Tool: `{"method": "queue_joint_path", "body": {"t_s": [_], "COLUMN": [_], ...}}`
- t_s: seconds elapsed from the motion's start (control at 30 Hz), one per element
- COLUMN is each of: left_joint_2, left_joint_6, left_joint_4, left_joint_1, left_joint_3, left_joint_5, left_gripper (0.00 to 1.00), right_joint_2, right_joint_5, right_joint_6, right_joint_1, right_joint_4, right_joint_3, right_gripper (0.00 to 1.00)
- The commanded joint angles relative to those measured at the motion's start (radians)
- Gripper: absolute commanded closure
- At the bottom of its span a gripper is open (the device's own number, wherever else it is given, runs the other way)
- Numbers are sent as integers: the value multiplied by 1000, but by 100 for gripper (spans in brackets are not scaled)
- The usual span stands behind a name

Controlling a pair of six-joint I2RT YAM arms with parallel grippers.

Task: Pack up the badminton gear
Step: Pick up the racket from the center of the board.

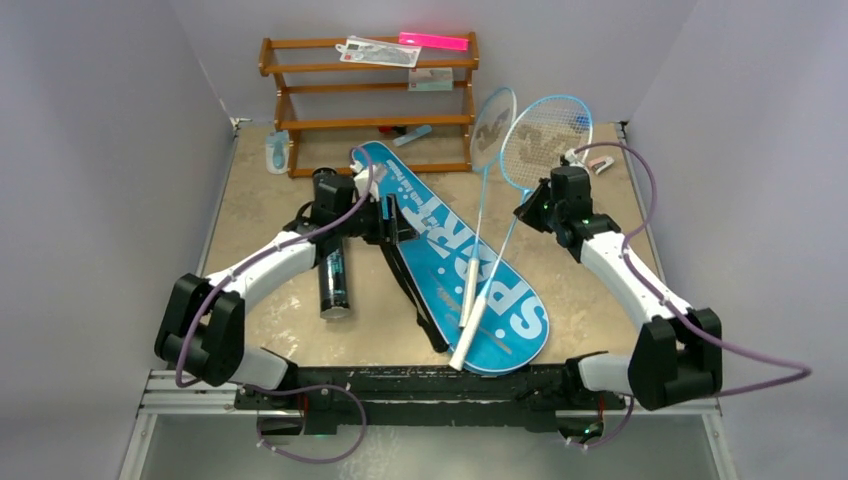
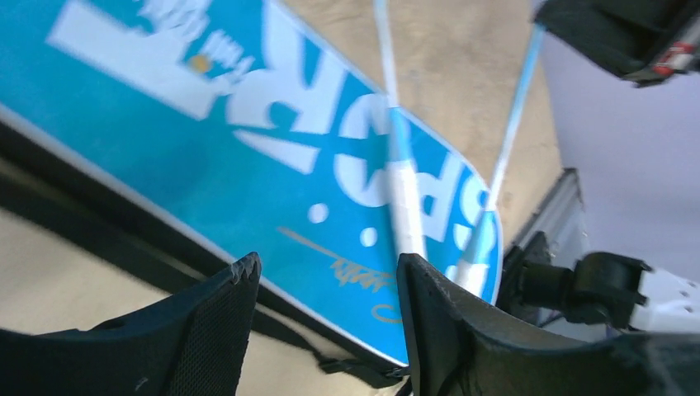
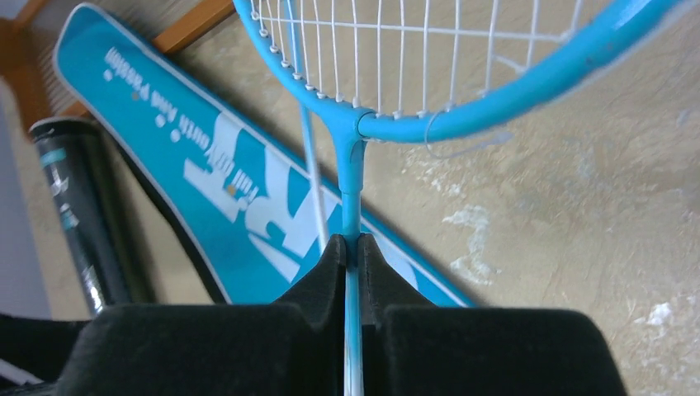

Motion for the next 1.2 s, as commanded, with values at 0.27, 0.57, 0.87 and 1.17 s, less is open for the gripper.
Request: {"method": "queue_joint_path", "body": {"t_s": [0.27, 0.57, 0.87, 1.17], "left_joint_2": [51, 138, 243, 273], "left_joint_6": [-74, -37, -54, -56], "left_joint_4": [356, 418, 427, 425], "left_joint_1": [-174, -245, -296, -311], "left_joint_3": [77, 186, 321, 349], "left_joint_5": [177, 233, 228, 230], "left_gripper": [38, 37, 41, 46], "right_joint_2": [-182, -257, -291, -305], "right_joint_5": [27, -241, -356, -432], "right_joint_6": [52, 68, 138, 189], "right_joint_1": [4, 4, 4, 4], "right_joint_4": [-17, 179, 282, 352], "right_joint_3": [-82, -126, -115, -122], "right_gripper": [100, 100, 100, 100]}}
